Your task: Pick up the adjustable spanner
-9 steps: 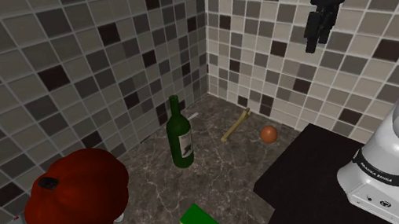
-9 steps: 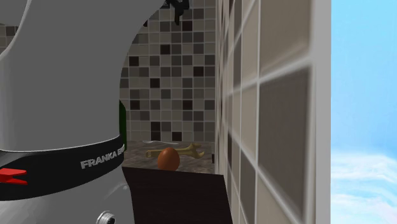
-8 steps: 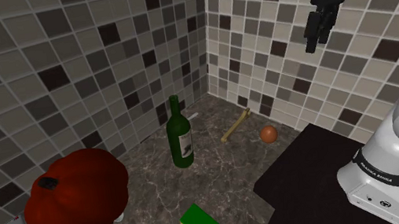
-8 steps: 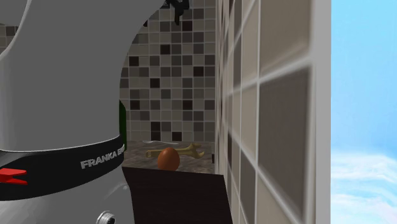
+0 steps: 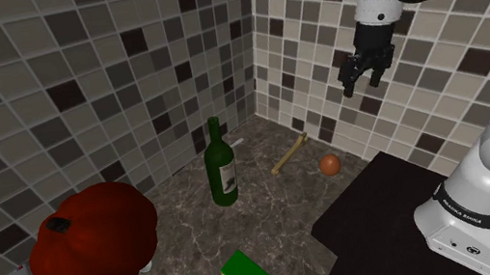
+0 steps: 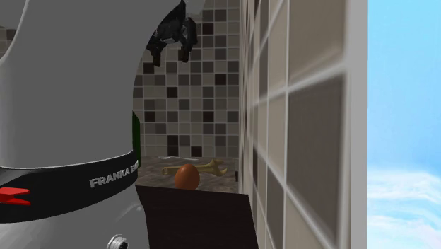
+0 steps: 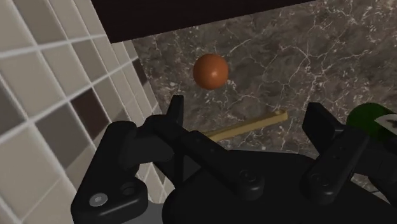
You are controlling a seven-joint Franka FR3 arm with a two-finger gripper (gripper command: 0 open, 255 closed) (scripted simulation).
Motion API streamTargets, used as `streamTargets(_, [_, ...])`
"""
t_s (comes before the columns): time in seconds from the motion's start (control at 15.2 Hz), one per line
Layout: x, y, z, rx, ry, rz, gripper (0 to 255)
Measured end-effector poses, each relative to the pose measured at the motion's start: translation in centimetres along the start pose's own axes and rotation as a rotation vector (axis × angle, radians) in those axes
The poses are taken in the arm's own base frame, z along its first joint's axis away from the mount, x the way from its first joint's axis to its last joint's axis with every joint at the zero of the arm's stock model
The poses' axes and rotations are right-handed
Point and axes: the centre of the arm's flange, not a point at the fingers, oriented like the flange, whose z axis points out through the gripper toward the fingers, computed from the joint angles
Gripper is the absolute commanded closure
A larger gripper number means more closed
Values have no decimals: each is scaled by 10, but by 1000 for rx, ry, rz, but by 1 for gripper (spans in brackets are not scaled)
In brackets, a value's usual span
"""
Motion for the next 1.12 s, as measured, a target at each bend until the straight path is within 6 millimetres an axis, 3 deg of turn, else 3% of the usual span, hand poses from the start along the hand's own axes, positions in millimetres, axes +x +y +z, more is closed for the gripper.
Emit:
streamTargets(0.4, [20, -34, 64, -5, 36, 254, 0])
streamTargets(1.12, [99, -71, 181, -14, 102, 715, 0])
